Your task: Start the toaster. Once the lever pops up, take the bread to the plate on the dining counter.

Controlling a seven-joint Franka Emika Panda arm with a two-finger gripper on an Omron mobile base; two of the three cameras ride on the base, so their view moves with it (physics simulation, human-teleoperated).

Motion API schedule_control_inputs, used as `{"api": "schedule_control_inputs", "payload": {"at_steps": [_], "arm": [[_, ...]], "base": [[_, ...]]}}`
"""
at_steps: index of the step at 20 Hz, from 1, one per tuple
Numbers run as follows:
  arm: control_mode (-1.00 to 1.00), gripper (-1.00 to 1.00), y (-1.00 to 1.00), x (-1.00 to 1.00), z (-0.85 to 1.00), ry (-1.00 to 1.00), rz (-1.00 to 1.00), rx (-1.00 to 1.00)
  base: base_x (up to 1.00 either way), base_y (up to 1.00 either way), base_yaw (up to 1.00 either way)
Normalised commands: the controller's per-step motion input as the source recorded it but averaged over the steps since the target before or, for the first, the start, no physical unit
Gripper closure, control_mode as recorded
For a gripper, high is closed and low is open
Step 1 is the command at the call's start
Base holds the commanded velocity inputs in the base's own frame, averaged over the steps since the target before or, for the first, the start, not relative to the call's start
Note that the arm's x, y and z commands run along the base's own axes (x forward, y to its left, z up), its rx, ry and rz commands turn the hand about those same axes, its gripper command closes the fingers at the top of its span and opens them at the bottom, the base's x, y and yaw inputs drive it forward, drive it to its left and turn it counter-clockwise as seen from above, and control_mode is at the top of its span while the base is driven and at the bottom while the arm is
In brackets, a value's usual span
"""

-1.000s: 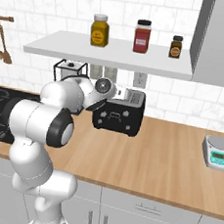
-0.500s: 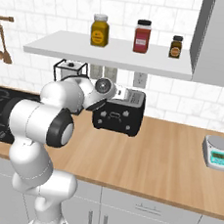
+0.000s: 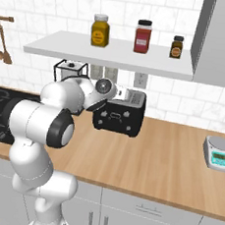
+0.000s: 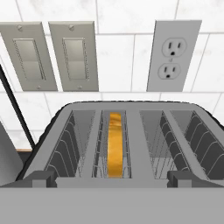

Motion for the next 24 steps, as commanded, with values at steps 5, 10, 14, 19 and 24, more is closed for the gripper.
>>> {"api": "schedule_control_inputs", "payload": {"at_steps": [5,10,14,19,24], "arm": [[-1.0,-1.0,0.0,0.0,0.0,0.0,0.0,0.0],[-1.0,-1.0,0.0,0.0,0.0,0.0,0.0,0.0],[-1.0,-1.0,0.0,0.0,0.0,0.0,0.0,0.0],[-1.0,-1.0,0.0,0.0,0.0,0.0,0.0,0.0],[-1.0,-1.0,0.0,0.0,0.0,0.0,0.0,0.0]], "base": [[0.0,0.0,0.0],[0.0,0.0,0.0],[0.0,0.0,0.0],[0.0,0.0,0.0],[0.0,0.0,0.0]]}}
